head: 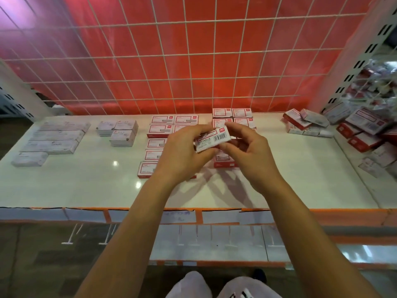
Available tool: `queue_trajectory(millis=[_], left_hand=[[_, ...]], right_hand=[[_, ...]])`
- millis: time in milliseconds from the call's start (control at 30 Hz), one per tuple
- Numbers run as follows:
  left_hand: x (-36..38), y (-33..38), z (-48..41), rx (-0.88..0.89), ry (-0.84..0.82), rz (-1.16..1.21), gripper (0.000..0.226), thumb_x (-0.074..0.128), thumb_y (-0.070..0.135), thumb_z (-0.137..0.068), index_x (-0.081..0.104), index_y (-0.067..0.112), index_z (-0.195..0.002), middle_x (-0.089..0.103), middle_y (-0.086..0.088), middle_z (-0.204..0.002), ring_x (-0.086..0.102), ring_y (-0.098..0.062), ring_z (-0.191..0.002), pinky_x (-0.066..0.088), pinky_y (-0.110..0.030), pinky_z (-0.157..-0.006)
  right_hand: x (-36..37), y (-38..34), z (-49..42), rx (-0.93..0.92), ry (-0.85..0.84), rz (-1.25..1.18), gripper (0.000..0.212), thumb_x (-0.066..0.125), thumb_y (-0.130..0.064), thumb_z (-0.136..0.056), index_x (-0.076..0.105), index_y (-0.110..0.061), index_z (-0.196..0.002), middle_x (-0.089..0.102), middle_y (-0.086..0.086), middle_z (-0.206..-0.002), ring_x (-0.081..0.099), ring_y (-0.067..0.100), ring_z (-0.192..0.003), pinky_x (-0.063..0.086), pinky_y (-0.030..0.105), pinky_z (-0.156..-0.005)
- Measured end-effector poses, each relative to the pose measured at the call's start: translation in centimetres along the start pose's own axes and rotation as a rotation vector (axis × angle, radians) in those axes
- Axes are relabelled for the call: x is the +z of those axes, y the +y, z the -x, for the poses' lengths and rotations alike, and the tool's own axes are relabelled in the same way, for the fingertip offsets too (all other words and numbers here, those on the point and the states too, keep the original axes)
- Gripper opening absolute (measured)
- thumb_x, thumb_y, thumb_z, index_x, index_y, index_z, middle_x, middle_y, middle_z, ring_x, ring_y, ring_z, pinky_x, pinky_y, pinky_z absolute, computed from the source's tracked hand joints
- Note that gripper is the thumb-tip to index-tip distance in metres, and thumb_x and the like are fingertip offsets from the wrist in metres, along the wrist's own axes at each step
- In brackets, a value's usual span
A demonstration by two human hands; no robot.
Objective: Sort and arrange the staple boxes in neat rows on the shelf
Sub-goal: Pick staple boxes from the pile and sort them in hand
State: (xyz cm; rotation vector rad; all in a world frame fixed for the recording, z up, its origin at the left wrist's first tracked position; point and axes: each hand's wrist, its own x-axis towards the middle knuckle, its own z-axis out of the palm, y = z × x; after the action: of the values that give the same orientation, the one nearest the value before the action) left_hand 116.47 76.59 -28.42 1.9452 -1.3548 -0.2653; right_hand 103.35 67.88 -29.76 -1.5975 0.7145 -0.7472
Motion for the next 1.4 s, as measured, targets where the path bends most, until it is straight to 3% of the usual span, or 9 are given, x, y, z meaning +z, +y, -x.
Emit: queue_trajectory(millis=[133,267,367,533,667,967,1100,1267,1400], left_hand=[[-1.9,-0.8,0.5,-0.03,-0.06,0.183,0.046,0.075,0.011,-0.08,0.057,0.027,-0.119,0.051,0.015,-0.118,0.055,0.005,-0.093,0.044,-0.001,-0.074],[-3.1,-1.6,1.1,-0.046,-0.07,0.403,0.027,0.068,0.009,-0.086,0.06,0.03,-0.102,0.064,0.008,-0.107,0.064,-0.007,-0.095,0.053,-0.018,-0.081],[-3.2,-2.2,1.4,-0.09,-0.056,0.486,0.019,0.061,0.014,-0.092,0.061,0.023,-0.108,0.064,0.006,-0.105,0.064,-0.011,-0.095,0.056,-0.023,-0.077],[-3.0,-2.3,1.3,-0.206,-0.034,0.523,0.028,0.056,0.019,-0.094,0.054,0.024,-0.122,0.062,-0.004,-0.116,0.065,-0.02,-0.101,0.059,-0.03,-0.079],[-2.8,-1.9,1.3,-0.251,-0.027,0.567,0.035,0.06,0.008,-0.091,0.051,0.027,-0.119,0.064,0.001,-0.111,0.068,-0.012,-0.094,0.058,-0.024,-0.077],[-2.1,-0.9,1.9,-0.21,0.016,0.499,0.059,0.07,-0.007,-0.078,0.053,0.025,-0.125,0.061,0.012,-0.109,0.067,-0.005,-0.095,0.055,-0.018,-0.077],[-2.0,-1.2,2.5,-0.217,0.042,0.442,0.055,0.073,0.0,-0.079,0.054,0.027,-0.123,0.059,0.018,-0.108,0.067,-0.006,-0.094,0.056,-0.019,-0.079],[-2.4,-2.1,3.1,-0.205,0.084,0.279,0.05,0.076,0.014,-0.079,0.057,0.032,-0.122,0.059,0.01,-0.116,0.065,-0.009,-0.093,0.056,-0.02,-0.078],[-3.2,-2.9,3.4,-0.176,0.098,0.146,0.051,0.077,0.022,-0.078,0.058,0.028,-0.125,0.059,0.007,-0.121,0.058,-0.006,-0.102,0.05,-0.009,-0.079]], right_hand=[[1.7,-0.6,0.1,0.016,0.082,-0.057,0.031,0.061,-0.014,-0.09,0.057,-0.026,-0.117,0.065,-0.007,-0.106,0.064,0.01,-0.1,0.055,0.024,-0.085],[2.7,-1.0,0.6,0.024,0.124,-0.097,0.02,0.057,-0.023,-0.093,0.06,-0.027,-0.113,0.067,-0.001,-0.099,0.066,0.014,-0.093,0.055,0.023,-0.077],[3.0,-1.1,0.9,0.034,0.128,-0.069,0.016,0.052,-0.022,-0.096,0.063,-0.028,-0.106,0.068,-0.006,-0.094,0.065,0.006,-0.08,0.053,0.018,-0.068],[3.1,-0.6,0.9,0.106,0.142,-0.045,0.02,0.05,-0.019,-0.097,0.065,-0.02,-0.11,0.068,-0.005,-0.088,0.062,0.003,-0.068,0.054,0.018,-0.066],[2.8,-0.6,0.5,0.149,0.14,-0.034,0.023,0.05,-0.022,-0.096,0.065,-0.017,-0.114,0.069,0.0,-0.091,0.063,0.006,-0.071,0.056,0.022,-0.069],[2.1,-0.8,0.0,0.176,0.104,-0.051,0.02,0.051,-0.023,-0.096,0.067,-0.018,-0.107,0.069,0.004,-0.088,0.058,-0.001,-0.06,0.051,0.016,-0.059],[2.2,-0.5,0.3,0.164,0.061,-0.02,0.015,0.051,-0.023,-0.096,0.066,-0.02,-0.099,0.066,0.0,-0.079,0.056,-0.003,-0.056,0.052,0.015,-0.057],[2.5,-0.1,0.5,0.156,0.018,0.043,0.015,0.051,-0.024,-0.096,0.066,-0.021,-0.095,0.064,-0.002,-0.076,0.059,0.009,-0.067,0.057,0.032,-0.071],[3.1,-0.5,0.3,0.099,-0.028,0.128,0.015,0.05,-0.025,-0.096,0.065,-0.022,-0.097,0.065,-0.005,-0.081,0.061,0.01,-0.071,0.054,0.024,-0.067]])
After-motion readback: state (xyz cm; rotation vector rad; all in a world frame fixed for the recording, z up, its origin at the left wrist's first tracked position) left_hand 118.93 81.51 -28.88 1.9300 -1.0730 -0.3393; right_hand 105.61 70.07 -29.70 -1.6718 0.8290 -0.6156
